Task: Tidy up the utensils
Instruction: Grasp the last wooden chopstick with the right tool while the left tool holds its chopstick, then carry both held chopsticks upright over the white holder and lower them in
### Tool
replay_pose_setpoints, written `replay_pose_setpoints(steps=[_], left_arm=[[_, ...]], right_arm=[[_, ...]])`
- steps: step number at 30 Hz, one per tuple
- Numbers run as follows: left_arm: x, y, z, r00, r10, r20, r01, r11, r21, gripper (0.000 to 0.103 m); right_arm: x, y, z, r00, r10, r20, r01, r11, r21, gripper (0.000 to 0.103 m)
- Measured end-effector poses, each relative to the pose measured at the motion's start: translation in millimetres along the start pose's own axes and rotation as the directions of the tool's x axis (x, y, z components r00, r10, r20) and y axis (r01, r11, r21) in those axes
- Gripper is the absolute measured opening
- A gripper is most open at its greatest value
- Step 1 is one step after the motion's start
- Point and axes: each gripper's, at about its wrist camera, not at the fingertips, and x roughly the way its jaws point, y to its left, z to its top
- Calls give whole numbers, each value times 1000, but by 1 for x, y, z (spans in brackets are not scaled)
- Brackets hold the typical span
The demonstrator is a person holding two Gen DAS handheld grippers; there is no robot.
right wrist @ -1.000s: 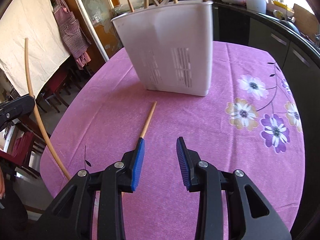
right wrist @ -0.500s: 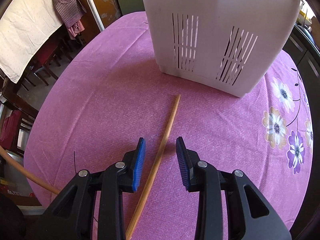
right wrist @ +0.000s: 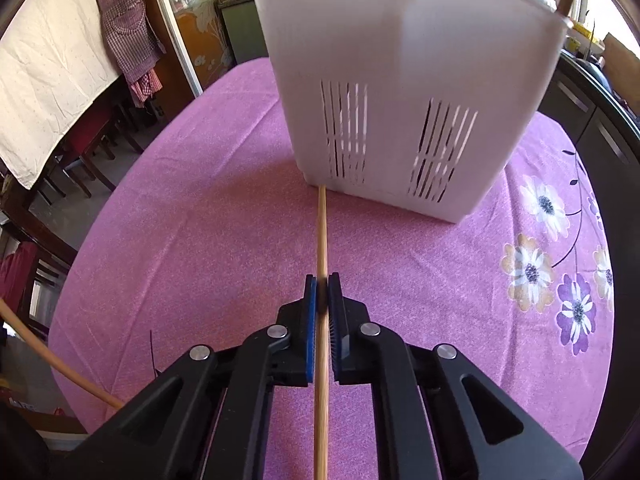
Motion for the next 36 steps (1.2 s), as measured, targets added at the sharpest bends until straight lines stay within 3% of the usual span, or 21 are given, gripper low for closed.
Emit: replay_pose_setpoints(steps=[3,8,14,23,36], left_arm=[[0,0,0,1000,0,0,0,1000,1,6],[-3,1,0,1000,3,2,-3,1000,7,6],[-7,0,-3,1000,11,7,-11,1000,18,6],[-14,-3,-7,1000,18,17,-19,999,28,6],[-22,-9,0,999,26,39,-28,998,51,6]], right_arm=[[-40,-3,4,995,13,98,-14,1000,5,7],[-106,-6,-8,966,18,258,-21,1000,7,7],[-157,-10,-43,937,2,348,-3,1000,4,7],[-197,-15,-94,916,8,401,-25,999,38,7],[-201,-21,-100,911,22,411,-47,998,52,7]])
